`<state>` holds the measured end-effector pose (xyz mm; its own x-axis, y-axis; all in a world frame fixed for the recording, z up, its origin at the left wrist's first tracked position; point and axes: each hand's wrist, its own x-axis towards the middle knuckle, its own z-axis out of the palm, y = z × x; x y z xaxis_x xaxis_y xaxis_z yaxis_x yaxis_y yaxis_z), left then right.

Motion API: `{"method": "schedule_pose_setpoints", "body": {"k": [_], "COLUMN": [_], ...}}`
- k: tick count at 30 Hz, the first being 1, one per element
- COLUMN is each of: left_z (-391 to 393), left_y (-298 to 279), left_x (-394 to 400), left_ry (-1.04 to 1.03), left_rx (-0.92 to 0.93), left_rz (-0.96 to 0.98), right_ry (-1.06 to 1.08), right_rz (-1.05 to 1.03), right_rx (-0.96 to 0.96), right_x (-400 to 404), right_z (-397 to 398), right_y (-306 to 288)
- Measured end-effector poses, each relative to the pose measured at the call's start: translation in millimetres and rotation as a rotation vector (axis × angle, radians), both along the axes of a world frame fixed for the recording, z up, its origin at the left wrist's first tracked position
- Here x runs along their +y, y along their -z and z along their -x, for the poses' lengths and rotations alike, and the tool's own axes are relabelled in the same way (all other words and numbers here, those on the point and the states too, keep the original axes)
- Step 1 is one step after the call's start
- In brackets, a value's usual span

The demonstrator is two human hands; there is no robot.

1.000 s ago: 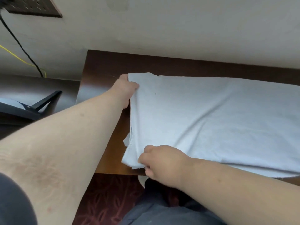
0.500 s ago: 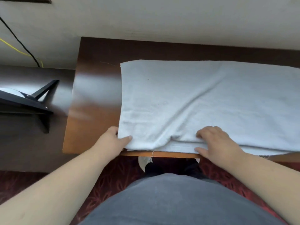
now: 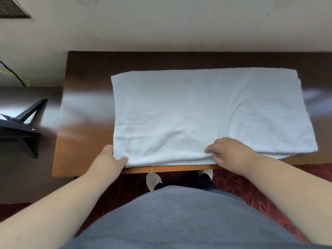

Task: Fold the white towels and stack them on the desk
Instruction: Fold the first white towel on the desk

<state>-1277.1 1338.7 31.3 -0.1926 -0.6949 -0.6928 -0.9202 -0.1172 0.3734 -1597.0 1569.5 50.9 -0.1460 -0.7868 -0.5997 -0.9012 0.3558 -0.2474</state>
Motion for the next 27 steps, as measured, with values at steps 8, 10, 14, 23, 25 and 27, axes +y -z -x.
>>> {"method": "schedule_pose_setpoints", "body": {"k": [8, 10, 14, 23, 25, 27], "left_z": [48.5, 71.5, 109.5, 229.0, 246.3, 255.5], "left_y": [-22.7, -21.6, -11.3, -8.9, -8.0, -8.0], "left_x": [9.4, 26.9, 54.3, 145.0, 152.1, 154.6], "left_ry": [0.912, 1.112, 1.111, 0.991, 0.981, 0.973], "left_rx": [0.21, 0.125, -0.096, -0.062, -0.133, -0.219], "left_rz": [0.629, 0.481, 0.347, 0.197, 0.166, 0.157], "right_ry": [0.564, 0.973, 1.903, 1.89, 1.783, 1.667], "right_rz": [0.435, 0.437, 0.428, 0.256, 0.245, 0.281], "right_rx": [0.007, 0.043, -0.067, -0.342, -0.355, -0.369], "right_x": [47.7, 81.5, 143.8, 192.8, 202.2, 212.4], "right_z": [23.5, 53.2, 119.1, 200.3, 211.5, 220.7], "right_y": [-4.1, -4.6, -1.5, 17.5, 20.3, 20.0]}}
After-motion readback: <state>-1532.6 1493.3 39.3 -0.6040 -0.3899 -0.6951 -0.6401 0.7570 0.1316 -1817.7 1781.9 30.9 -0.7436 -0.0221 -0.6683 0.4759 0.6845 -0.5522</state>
